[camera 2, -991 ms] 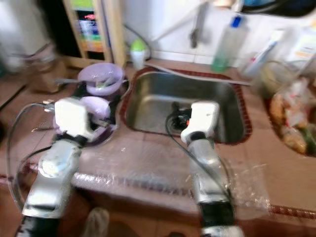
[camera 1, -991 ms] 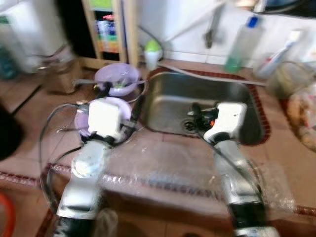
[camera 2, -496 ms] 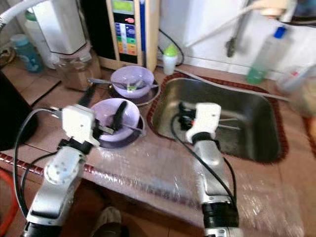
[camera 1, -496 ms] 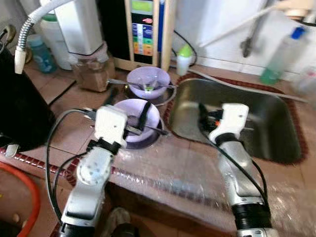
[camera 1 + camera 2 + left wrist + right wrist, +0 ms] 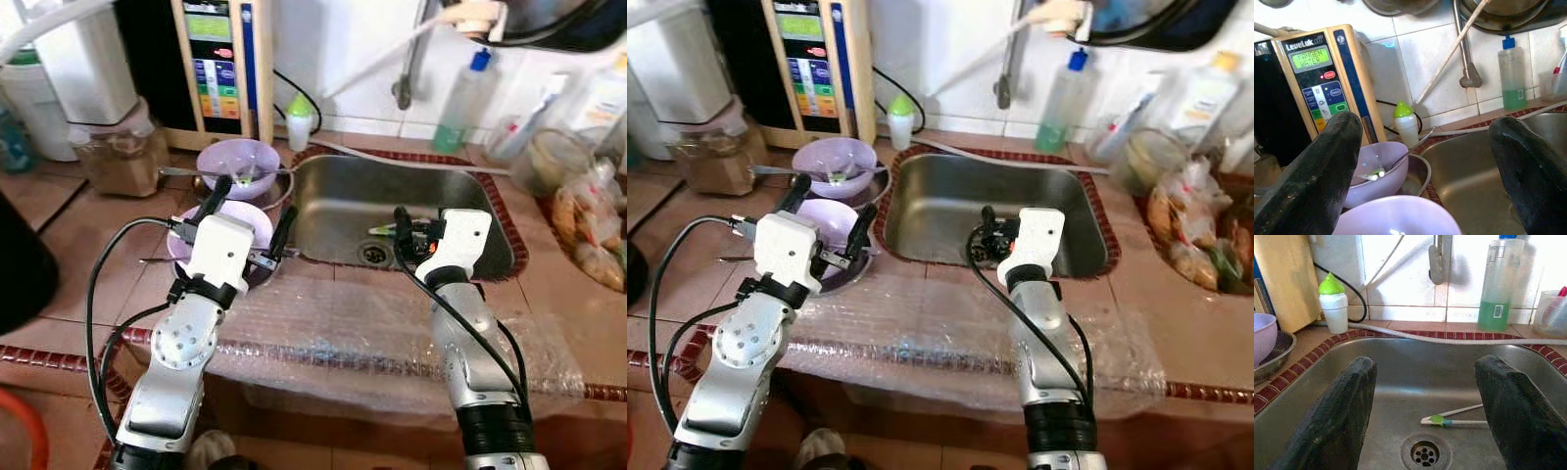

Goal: Kitchen organization

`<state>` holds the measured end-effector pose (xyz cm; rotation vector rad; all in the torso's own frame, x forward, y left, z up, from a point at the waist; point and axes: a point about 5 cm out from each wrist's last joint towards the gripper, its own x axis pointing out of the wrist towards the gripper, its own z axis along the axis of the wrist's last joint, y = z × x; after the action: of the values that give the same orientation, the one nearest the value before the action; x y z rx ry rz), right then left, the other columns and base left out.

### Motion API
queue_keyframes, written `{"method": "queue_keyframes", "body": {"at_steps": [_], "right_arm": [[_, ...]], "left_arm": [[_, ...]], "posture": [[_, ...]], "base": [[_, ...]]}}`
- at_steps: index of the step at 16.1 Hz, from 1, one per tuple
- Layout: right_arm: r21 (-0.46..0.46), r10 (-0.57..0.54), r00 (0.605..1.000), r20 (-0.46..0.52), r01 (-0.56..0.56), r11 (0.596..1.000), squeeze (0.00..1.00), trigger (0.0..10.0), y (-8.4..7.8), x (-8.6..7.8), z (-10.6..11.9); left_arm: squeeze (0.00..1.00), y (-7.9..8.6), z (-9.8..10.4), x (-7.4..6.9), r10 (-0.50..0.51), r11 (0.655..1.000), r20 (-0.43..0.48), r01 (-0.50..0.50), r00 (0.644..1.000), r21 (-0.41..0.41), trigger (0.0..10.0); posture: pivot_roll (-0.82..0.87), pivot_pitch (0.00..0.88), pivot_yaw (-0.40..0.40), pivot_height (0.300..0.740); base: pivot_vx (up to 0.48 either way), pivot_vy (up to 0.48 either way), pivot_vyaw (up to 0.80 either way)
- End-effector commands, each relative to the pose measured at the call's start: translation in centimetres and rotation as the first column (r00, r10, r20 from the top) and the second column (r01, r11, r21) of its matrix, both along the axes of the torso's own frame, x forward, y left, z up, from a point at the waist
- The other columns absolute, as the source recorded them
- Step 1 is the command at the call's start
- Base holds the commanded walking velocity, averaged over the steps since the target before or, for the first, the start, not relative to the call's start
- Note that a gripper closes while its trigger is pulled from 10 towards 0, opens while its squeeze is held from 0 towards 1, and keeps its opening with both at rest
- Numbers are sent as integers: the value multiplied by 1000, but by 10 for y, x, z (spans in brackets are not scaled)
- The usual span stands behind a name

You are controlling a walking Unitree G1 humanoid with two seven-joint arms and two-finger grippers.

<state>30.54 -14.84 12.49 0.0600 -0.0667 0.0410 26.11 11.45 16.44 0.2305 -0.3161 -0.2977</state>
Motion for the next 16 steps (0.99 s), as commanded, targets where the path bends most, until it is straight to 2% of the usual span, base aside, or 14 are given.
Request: {"method": "queue_keyframes", "body": {"at_steps": [1,3,6,8,12,16], "right_arm": [[-7,4,1000,3,-4,1000,0,10000,1,1,1],[-9,4,1000,4,-4,1000,0,10000,1,1,1],[-17,-8,1000,0,8,1000,0,10000,0,2,-1],[-20,-8,1000,-5,8,1000,0,10000,0,3,-2],[-33,1,1000,-6,-1,999,0,10000,1,7,-1],[-36,5,1000,-17,-6,999,0,10000,1,8,-4]], "left_arm": [[0,-1,3,1,1,1000,19,-1,1000,7,10000],[0,-1,4,1,3,1000,23,-3,1000,8,10000],[0,-4,0,-5,-96,995,3,96,995,10,10000],[0,-7,-2,-8,-204,978,-9,204,979,32,10000],[0,-13,-5,-10,-340,938,-70,343,938,42,10000],[0,-15,-10,-12,-396,912,-109,404,912,71,10000]], "posture": [[11,0,-5,740],[11,0,-5,740],[14,0,-2,740],[14,0,-7,740],[10,0,-14,740],[14,0,-15,740]], "base": [[0,0,0],[0,0,0],[0,0,0],[0,0,0],[0,0,0],[0,0,0]]}}
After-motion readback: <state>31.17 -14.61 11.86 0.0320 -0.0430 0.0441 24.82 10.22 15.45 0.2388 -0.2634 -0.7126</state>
